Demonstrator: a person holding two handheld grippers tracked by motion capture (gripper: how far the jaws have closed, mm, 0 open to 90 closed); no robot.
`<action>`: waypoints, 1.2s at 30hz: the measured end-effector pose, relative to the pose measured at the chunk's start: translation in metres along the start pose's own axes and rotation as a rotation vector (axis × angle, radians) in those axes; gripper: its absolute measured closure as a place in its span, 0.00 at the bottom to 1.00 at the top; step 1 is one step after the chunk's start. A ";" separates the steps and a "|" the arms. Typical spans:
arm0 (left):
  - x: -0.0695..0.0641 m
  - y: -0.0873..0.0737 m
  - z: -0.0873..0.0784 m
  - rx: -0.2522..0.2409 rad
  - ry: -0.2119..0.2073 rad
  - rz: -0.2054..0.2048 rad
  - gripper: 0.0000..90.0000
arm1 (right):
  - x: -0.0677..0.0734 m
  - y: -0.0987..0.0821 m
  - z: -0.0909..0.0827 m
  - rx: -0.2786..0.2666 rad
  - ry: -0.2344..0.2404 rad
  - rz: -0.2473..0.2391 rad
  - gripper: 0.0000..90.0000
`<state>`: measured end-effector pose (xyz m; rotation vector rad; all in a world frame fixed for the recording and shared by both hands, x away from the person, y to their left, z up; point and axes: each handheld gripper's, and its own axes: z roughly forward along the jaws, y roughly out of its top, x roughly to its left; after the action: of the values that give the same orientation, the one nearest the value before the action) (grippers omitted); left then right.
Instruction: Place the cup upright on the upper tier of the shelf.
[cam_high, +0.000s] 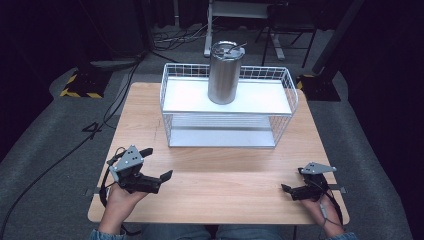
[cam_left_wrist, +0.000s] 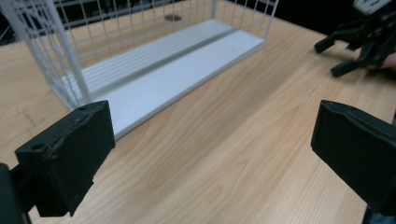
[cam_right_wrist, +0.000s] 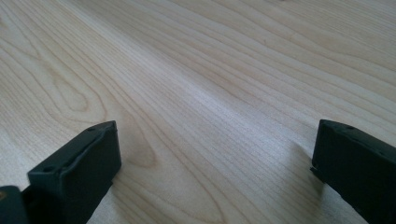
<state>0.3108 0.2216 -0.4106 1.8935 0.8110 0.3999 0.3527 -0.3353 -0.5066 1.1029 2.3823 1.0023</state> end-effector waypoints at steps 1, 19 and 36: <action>0.000 0.000 0.000 0.000 0.000 0.000 0.00 | 0.000 0.000 0.000 0.000 0.000 0.000 0.02; 0.014 -0.055 0.021 0.129 0.052 -0.105 0.00 | 0.000 0.000 0.000 0.000 0.001 0.000 0.02; 0.011 -0.074 0.048 0.302 0.066 -0.099 0.01 | 0.000 0.000 0.000 -0.001 0.002 0.000 0.02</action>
<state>0.3211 0.2175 -0.4988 2.1150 1.0524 0.2913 0.3525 -0.3353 -0.5066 1.1018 2.3834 1.0045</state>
